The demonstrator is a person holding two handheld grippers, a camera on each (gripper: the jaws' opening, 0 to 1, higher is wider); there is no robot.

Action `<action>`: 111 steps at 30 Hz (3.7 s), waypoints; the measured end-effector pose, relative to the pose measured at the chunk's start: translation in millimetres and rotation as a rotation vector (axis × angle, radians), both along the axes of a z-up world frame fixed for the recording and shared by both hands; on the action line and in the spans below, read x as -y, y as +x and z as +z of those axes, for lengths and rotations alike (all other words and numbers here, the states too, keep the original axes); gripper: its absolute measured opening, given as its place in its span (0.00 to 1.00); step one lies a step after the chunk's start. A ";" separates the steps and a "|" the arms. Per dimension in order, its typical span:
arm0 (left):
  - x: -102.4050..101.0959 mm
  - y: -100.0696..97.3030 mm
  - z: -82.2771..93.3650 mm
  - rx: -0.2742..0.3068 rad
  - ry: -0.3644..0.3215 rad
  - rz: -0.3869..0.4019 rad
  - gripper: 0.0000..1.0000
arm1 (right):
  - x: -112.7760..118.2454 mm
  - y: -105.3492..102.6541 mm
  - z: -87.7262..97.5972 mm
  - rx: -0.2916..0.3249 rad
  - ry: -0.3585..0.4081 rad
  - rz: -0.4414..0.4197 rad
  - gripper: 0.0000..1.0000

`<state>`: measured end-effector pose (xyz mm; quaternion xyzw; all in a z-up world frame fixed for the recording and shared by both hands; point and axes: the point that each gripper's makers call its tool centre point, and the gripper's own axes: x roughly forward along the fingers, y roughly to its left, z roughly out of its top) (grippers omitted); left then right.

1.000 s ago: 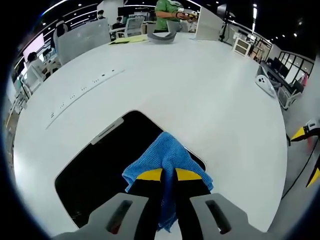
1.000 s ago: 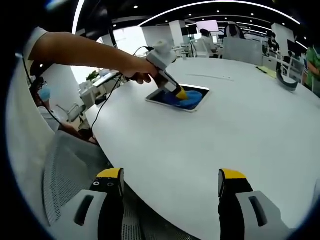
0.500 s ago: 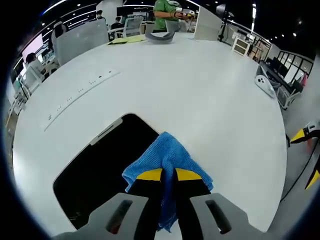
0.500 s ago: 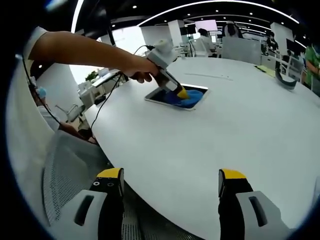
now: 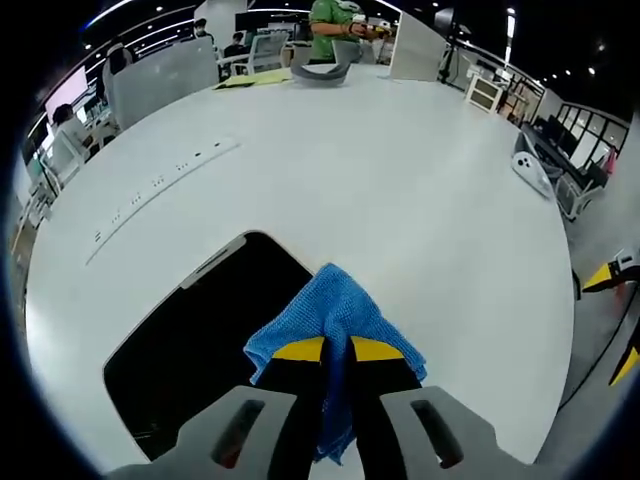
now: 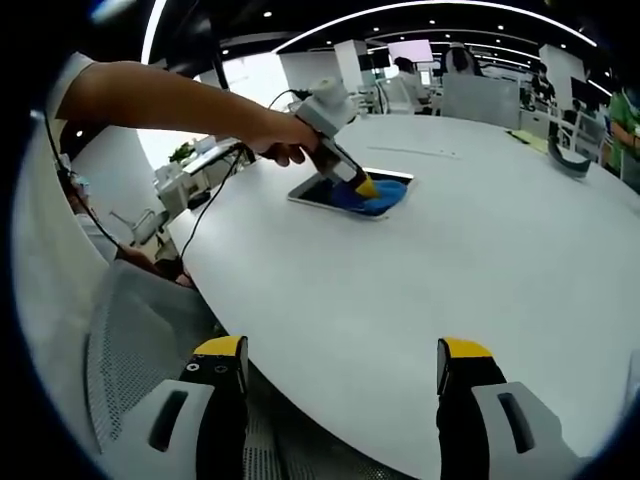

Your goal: Wipe the mirror surface with the cleaning cloth until all visible marks leave the cleaned area.

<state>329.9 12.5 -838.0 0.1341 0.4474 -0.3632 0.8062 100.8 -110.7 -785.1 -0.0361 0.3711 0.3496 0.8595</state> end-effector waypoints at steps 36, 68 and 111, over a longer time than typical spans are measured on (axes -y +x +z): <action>4.4 -11.6 -2.8 0.005 0.007 -0.020 0.06 | 3.3 3.0 5.1 0.016 0.000 -0.004 0.76; -5.1 -11.7 -4.2 0.018 0.019 -0.063 0.06 | 2.6 2.5 5.1 0.014 -0.010 0.010 0.76; -38.1 -24.2 -0.2 0.015 0.027 -0.029 0.06 | -10.8 1.9 7.3 0.011 -0.039 0.047 0.75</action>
